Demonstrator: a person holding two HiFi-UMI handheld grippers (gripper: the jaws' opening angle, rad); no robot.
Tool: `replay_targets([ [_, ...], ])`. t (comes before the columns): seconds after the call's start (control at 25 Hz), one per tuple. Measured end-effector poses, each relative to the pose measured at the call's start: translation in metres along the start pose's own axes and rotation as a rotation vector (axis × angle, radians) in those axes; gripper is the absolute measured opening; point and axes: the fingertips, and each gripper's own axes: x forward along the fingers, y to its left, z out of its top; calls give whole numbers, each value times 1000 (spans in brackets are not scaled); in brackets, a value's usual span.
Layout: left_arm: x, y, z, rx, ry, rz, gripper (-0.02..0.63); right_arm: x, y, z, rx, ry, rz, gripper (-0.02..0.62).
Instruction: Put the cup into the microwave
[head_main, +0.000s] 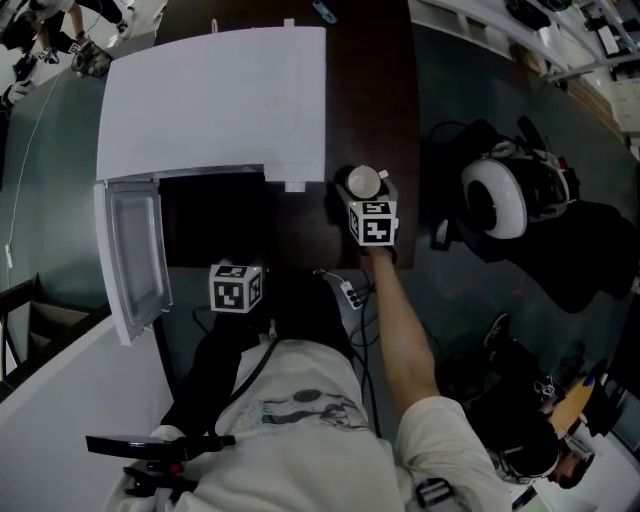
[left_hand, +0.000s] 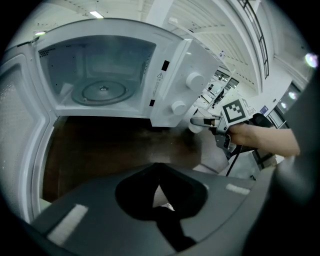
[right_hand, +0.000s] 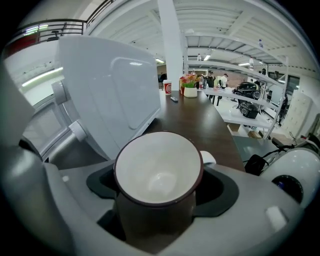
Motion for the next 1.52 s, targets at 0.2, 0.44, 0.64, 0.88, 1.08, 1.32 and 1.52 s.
replay_targets([
  [0.2, 0, -4, 1, 11, -13, -17, -2, -28, 17, -5, -2, -30, 10, 414],
  [0.44, 2, -10, 9, 6, -51, -37, -2, -62, 54, -12, -5, -53, 44, 414],
  [0.64, 0, -11, 16, 2, -85, -39, -2, -81, 93, -21, -25, -52, 96, 414],
  [0.88, -8, 7, 10, -42, -105, -6, -2, -80, 135, -24, -54, -45, 160, 414],
  [1.08, -17, 28, 0, -105, -118, 34, -2, -73, 166, -14, -105, -46, 221, 414],
  [1.32, -21, 43, -11, -162, -133, 64, -2, -63, 199, -4, -166, -45, 286, 414],
  [1.52, -33, 58, -24, -220, -147, 99, -2, -55, 237, 4, -220, -38, 360, 414],
])
